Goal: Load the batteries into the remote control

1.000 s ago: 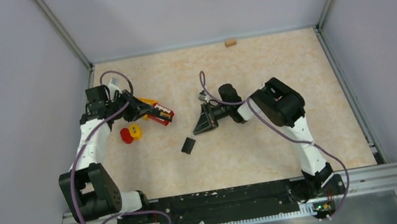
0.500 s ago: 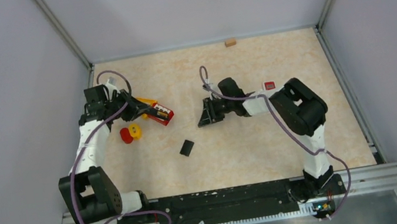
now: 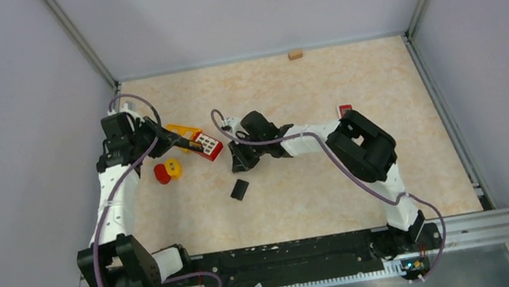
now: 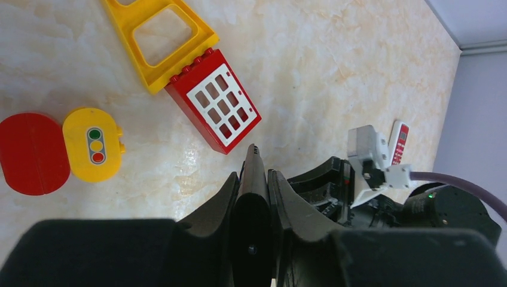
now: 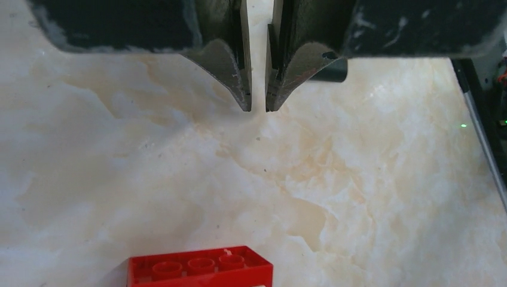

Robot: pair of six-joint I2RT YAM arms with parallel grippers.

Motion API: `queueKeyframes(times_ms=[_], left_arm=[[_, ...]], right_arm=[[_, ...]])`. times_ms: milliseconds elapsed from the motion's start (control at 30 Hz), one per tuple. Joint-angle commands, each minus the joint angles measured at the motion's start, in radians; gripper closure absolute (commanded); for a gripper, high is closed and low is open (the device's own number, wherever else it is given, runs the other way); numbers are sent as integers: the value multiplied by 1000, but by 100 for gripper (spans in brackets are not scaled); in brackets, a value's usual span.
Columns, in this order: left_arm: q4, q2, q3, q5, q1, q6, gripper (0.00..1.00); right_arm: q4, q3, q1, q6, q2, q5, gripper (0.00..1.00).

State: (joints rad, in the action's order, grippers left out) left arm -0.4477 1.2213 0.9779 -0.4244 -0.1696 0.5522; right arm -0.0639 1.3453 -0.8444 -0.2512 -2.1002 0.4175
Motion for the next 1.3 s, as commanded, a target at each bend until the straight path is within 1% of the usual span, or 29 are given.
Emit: queueKeyframes(times_ms=[0, 133, 400, 667, 800, 900, 967, 1033, 1067, 1233, 1267], left_arm=[[41, -4, -4, -8, -5, 14, 100], [49, 0, -11, -28, -5, 20, 100], [57, 4, -16, -44, -5, 18, 100], [58, 4, -20, -48, -5, 17, 100], [67, 10, -23, -61, -5, 21, 100], [69, 19, -24, -78, -5, 27, 100], [69, 17, -28, -79, -5, 25, 100], [68, 13, -30, -78, -6, 21, 100], [67, 12, -29, -76, -7, 19, 100], [64, 5, -27, -66, -8, 17, 100], [64, 3, -27, -63, -8, 16, 100]], right_arm=[[103, 50, -14, 90, -47, 32, 85], [149, 37, -19, 120, -42, 71, 88], [172, -86, -23, 211, 41, 108, 92], [203, -185, -45, 323, 141, 77, 94], [265, -168, -115, 386, 143, -10, 90], [299, -126, -139, 317, 104, -138, 89], [293, -125, -139, 272, 115, -211, 88], [278, -141, -139, 229, 155, -256, 85], [270, -154, -140, 220, 177, -266, 82], [225, -201, -142, 213, 283, -275, 61], [221, -206, -143, 217, 297, -261, 59]])
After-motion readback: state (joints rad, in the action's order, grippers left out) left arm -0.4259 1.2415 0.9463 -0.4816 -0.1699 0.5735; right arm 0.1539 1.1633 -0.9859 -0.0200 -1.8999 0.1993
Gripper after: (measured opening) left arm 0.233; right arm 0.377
